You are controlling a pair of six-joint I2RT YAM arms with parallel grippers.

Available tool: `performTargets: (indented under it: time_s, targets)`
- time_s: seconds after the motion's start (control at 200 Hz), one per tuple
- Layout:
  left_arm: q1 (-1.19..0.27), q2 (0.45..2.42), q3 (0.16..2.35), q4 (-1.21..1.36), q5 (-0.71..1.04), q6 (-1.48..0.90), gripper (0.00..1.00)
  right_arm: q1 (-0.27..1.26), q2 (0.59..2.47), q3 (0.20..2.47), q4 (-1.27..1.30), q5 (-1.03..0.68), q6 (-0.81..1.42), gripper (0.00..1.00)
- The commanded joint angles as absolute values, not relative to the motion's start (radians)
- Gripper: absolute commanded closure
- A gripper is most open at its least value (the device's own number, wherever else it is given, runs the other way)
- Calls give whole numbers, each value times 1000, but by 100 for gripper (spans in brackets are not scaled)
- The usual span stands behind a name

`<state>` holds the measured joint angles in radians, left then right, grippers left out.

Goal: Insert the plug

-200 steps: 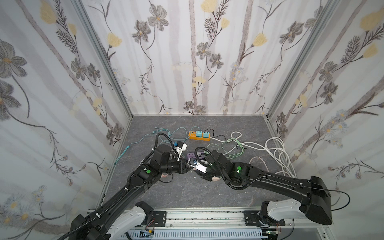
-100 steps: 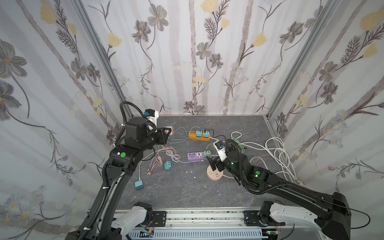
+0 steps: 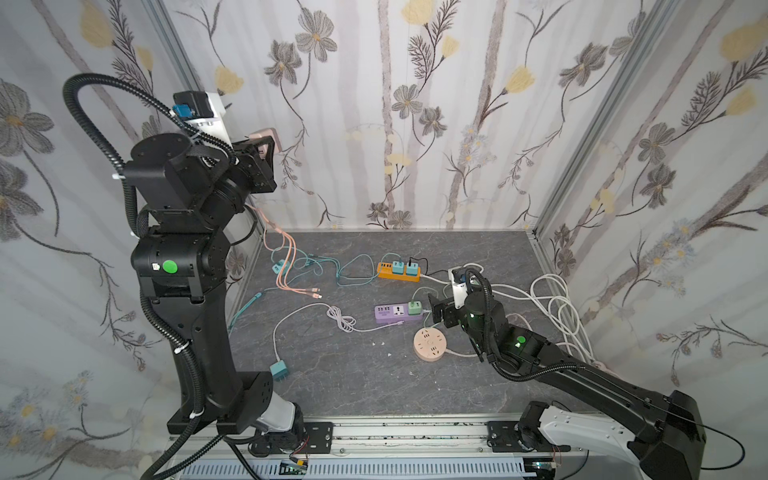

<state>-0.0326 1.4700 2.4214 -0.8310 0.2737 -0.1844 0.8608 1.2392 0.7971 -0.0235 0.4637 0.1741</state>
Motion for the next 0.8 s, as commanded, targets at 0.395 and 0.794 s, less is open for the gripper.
performTargets:
  time_s: [0.395,0.794]
  targets:
    - [-31,1285,2053,-742,551,-351,100,985,1690,1146,248,-234,42,3]
    - [-31,1209,1855,-687,569,-387,100,1098,2120,1620,363,-58,128,5]
